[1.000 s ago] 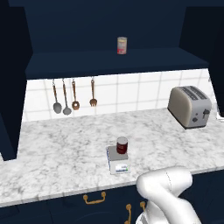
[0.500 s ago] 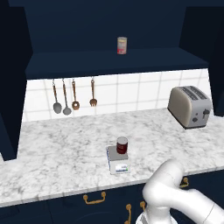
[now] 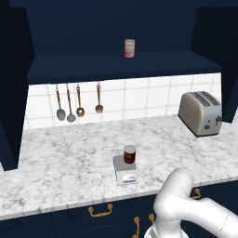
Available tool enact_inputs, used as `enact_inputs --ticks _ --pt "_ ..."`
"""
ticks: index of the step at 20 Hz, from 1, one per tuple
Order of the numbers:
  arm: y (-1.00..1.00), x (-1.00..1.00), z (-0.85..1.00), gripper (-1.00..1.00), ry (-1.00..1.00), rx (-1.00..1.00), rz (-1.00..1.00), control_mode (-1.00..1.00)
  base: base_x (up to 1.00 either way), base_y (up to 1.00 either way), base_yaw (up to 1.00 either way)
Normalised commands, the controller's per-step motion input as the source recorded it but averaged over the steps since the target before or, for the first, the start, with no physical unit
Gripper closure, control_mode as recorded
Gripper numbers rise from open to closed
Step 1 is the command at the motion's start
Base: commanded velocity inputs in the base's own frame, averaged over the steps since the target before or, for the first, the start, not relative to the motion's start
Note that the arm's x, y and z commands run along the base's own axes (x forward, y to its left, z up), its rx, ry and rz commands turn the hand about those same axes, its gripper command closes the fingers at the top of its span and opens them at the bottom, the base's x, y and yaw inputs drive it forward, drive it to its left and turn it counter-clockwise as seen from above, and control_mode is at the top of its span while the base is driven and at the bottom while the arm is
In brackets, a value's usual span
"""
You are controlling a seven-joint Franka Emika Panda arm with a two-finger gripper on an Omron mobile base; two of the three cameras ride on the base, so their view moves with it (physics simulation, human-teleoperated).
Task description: Pick the canned food and place it on the digital scale for weighing, and close the cabinet.
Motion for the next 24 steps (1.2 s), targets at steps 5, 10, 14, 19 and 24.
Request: enact_inputs --ticks 5,10,14,19,24 --pt "0.98 1.00 -0.01 -1.00 -0.14 0.20 0.21 -1.00 0.00 0.00 0.00" --pt "1.00 1.00 -0.04 -1.00 0.13 0.08 0.31 -1.00 0.00 0.00 0.00" --pt "1.00 0.99 0.00 -1.00 0.34 0.00 0.28 -1.00 0.00 0.00 0.00" --pt "1.00 1.00 -0.07 -1.00 0.23 0.00 0.16 -1.00 0.00 0.00 0.00" --pt "1.00 1.00 -0.04 -1.00 0.19 -0.02 0.03 -1.00 0.00 0.00 0.00"
